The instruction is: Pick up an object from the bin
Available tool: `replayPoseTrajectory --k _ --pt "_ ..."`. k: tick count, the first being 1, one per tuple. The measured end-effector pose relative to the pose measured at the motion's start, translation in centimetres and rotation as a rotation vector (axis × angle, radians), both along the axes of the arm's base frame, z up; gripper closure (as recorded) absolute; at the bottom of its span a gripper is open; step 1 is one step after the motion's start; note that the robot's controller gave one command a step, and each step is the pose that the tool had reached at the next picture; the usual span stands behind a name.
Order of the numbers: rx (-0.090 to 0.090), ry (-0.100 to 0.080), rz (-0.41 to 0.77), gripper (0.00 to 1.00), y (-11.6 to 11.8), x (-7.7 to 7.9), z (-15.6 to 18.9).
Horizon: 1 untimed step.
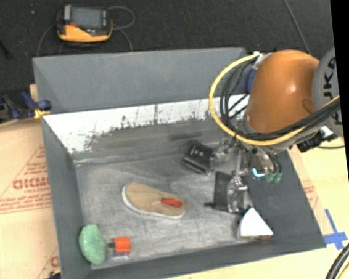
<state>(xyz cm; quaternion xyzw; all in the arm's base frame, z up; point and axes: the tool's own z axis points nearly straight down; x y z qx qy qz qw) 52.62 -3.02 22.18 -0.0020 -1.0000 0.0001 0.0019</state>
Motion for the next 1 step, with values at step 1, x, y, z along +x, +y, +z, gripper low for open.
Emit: replayPoseTrajectory --k 1 --pt "-0.001 -0.008 0.001 0.0 -0.01 0.15 0.4"
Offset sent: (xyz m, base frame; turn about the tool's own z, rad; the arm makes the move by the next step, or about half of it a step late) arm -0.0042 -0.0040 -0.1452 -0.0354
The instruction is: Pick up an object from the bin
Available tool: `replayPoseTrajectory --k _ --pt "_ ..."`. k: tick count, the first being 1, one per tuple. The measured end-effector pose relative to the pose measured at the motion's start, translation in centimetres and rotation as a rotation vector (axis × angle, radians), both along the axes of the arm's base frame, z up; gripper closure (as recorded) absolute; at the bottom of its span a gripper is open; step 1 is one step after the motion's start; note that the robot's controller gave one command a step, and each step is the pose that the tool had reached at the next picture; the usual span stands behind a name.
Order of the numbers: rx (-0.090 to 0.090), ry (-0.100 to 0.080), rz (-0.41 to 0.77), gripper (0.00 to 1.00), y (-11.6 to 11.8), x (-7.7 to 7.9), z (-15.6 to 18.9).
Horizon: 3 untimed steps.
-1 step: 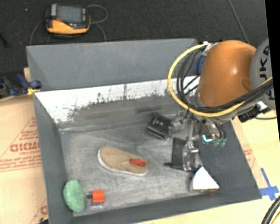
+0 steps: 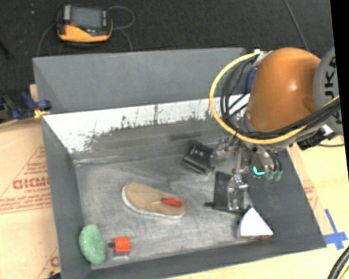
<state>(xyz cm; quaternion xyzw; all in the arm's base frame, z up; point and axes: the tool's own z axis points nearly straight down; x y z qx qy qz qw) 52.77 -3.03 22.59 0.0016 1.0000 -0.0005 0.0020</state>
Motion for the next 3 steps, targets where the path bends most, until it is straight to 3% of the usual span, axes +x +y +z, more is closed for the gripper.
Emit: replayPoseTrajectory --k 1,2,3 --pt "-0.001 -0.009 0.01 0.0 -0.1 0.1 -4.0" --pt "0.002 -0.001 -0.084 0.0 0.7 -2.1 -10.0" --pt "0.002 0.003 -0.136 0.0 0.9 -1.8 -13.2"
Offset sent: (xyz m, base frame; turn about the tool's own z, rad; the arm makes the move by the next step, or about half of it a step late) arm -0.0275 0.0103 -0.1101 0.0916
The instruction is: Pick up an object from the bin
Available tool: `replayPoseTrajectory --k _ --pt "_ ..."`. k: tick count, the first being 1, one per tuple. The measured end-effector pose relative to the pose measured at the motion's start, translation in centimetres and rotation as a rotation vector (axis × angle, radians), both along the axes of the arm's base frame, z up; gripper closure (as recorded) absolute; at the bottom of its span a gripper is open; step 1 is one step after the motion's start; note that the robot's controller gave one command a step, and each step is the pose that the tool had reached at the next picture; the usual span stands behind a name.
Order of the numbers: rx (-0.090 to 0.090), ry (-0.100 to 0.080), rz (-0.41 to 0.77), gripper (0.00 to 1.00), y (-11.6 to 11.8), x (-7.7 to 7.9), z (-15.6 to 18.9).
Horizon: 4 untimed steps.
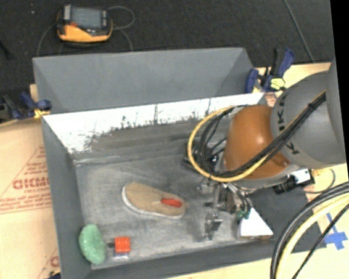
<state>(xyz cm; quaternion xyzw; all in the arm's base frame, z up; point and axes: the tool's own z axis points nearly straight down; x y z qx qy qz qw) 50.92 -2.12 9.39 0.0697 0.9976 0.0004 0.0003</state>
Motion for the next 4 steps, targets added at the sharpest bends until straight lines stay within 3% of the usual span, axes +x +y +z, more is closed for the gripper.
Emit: replayPoseTrajectory --k 1,2,3,4 --pt "0.0 -0.001 -0.046 0.0 0.1 0.3 -0.5" --pt "-0.001 0.0 -0.071 0.0 0.6 1.6 0.7" --pt "-0.002 -0.005 0.158 0.0 2.2 3.3 -0.1" --pt "-0.001 -0.012 0.004 1.0 6.5 4.2 -1.9"
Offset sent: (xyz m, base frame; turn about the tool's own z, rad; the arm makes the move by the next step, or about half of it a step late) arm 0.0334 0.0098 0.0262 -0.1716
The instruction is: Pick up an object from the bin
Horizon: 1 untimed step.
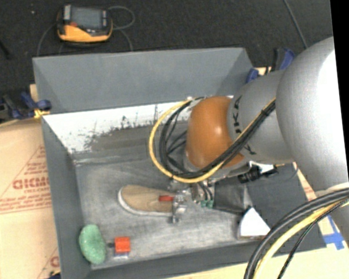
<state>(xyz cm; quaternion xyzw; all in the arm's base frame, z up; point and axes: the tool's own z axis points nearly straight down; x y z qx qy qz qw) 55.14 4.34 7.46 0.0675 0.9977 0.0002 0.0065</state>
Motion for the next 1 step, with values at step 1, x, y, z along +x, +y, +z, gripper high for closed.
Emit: replayPoseTrajectory --k 1 --pt "0.0 0.0 0.001 1.0 0.0 0.0 0.0"
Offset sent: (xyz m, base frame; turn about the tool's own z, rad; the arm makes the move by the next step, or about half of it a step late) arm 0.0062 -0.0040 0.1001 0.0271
